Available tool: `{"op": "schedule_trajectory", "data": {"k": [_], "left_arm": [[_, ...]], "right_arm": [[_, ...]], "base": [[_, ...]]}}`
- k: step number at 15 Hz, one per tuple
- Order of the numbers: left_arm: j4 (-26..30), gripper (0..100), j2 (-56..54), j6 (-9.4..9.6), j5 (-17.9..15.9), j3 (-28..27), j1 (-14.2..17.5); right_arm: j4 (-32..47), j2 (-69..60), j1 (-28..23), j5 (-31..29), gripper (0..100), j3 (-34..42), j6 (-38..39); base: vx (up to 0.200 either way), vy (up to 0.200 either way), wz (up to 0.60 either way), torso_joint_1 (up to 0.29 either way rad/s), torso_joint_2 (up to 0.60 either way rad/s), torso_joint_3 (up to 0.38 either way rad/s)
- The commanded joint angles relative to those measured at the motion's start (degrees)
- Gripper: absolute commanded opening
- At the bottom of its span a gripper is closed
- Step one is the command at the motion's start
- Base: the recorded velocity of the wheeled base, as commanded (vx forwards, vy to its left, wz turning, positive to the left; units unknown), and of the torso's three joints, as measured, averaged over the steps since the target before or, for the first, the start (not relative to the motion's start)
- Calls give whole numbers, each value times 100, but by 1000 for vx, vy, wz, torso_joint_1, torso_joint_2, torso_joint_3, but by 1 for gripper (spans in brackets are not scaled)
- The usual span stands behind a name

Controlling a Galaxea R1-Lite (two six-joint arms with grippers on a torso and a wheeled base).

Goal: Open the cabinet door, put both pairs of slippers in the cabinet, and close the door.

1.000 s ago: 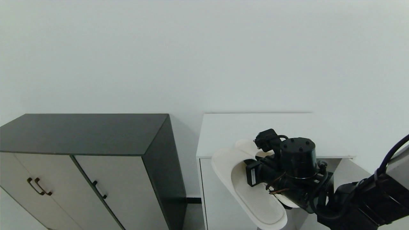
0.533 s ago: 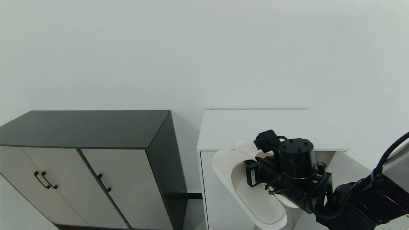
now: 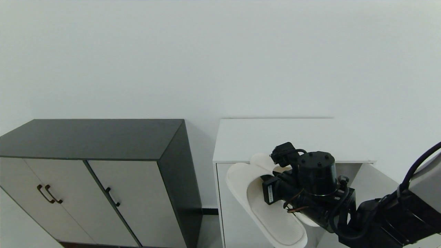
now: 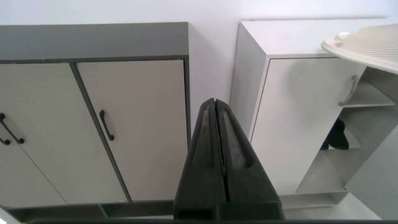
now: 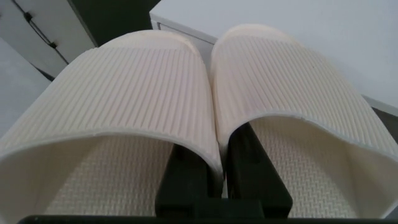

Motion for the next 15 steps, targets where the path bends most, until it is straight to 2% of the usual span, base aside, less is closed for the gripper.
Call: {"op": "schedule_trajectory", "data": {"k": [1, 15], "left_arm": [[-1, 0, 7, 1, 2, 0, 7], [-1, 0, 7, 1, -6, 0, -1]], "right_arm": [[-3, 37, 7, 1, 0, -1, 0], [-82, 72, 95, 1, 0, 7, 17]], "base": [[0, -200, 0, 2, 2, 2], [0, -200, 0, 1, 2, 2]]}}
